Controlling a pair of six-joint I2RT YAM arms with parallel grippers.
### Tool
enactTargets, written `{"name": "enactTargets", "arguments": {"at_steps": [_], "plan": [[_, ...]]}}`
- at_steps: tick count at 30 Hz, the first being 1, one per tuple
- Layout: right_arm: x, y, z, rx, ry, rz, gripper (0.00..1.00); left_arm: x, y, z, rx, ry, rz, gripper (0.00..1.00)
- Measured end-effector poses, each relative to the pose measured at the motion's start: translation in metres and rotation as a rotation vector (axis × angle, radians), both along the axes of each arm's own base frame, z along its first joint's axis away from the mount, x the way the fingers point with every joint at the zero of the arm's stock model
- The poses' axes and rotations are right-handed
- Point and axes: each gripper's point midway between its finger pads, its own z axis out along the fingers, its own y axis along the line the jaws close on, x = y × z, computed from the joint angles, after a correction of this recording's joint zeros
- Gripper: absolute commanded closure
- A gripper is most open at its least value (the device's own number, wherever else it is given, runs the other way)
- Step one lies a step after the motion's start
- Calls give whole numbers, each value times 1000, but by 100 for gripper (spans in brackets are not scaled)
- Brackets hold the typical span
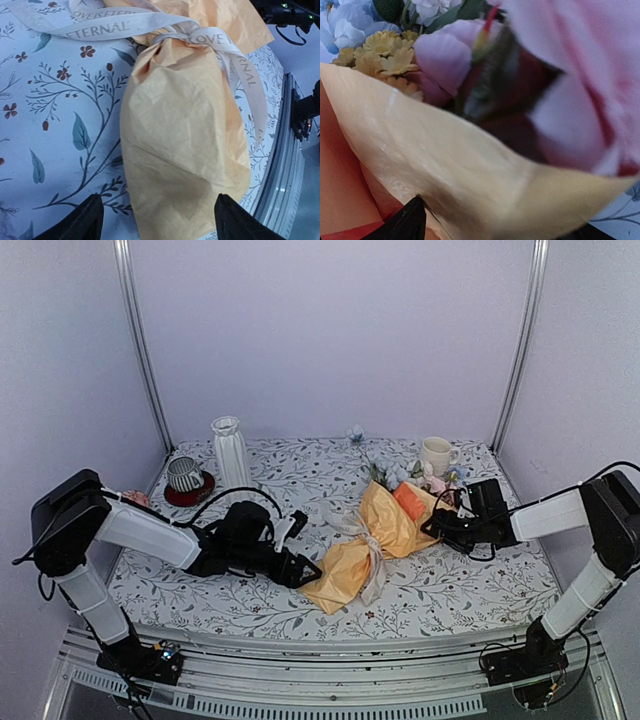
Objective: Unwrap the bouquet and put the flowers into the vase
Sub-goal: Adjust the tied bouquet at the center of the board, then untie the ribbon from the tied bouquet.
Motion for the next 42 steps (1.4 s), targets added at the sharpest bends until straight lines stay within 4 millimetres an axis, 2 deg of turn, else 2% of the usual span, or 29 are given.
{"name": "enactTargets", "arguments": {"at_steps": [1,4,8,13,16,19,22,28,33,38,42], "plan": [[4,3,0,8,0,4,28,2,2,-2,4,4,6,21],[21,17,-2,46,4,35,30,5,5,-10,13,21,17,22],[52,41,-1,87,-9,83,29,6,6,-14,14,39,28,22],[84,86,2,120,-30,175,24,8,11,-9,10,19,48,22],[93,113,4,128,-42,226,20,7,21,1,4,-9,74,22],[91,122,4,124,-40,247,15,7,30,12,-4,-41,105,22],[88,122,6,110,-47,247,14,9,36,15,2,-57,135,22],[66,93,11,4,-51,217,12,13,53,15,31,-72,188,21],[43,72,22,-63,-76,208,13,29,68,21,43,-96,243,21],[20,57,28,-94,-94,213,21,46,88,17,78,-99,292,21],[3,53,27,-87,-97,240,28,59,96,18,92,-108,306,21]]}}
